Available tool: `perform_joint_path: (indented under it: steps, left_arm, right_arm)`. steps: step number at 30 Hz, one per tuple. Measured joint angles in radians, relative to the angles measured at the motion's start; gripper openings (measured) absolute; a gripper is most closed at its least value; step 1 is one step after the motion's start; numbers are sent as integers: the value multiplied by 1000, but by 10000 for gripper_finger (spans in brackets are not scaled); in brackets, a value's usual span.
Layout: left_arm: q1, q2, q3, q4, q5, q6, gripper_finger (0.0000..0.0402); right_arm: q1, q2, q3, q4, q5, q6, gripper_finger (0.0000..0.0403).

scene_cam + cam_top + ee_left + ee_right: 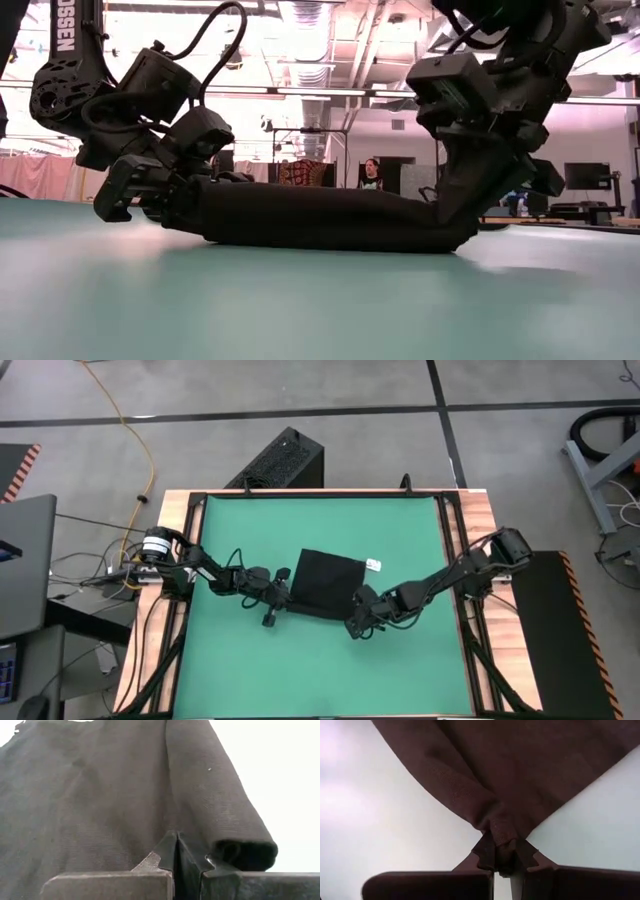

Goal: Roll towel
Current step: Roll the black towel

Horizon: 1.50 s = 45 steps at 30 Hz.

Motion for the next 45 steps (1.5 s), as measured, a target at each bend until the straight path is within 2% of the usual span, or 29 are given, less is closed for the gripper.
perform_joint_path:
  steps: [12, 18, 24, 28, 31, 36, 40, 45]
  left_arm:
    - [0, 0, 0, 0, -1, 25, 0]
    - [-1, -18, -1, 0, -36, 60, 0]
    - [0, -123, -3, -35, -150, 125, 0]
    - [-1, -227, -2, -151, -234, 162, 0]
    - [-4, -312, -2, -218, -234, 154, 0]
    - [-56, -436, -2, -269, -207, 161, 0]
    - [-131, -455, -1, -253, -123, 195, 0]
    - [-209, -375, 17, -289, -217, 222, 0]
  right_arm:
    - [-70, 0, 0, -26, -72, -34, 34]
    - [-96, 0, 0, -27, -106, -68, 34]
    - [-103, 1, 0, -33, -117, -82, 34]
    - [-103, 1, 0, -58, -118, -92, 34]
    - [-103, 1, 0, -58, -120, -98, 34]
    - [-108, 1, 0, -57, -123, -123, 34]
    - [-108, 1, 0, -56, -123, -131, 34]
    - [-118, 1, 0, -55, -140, -128, 34]
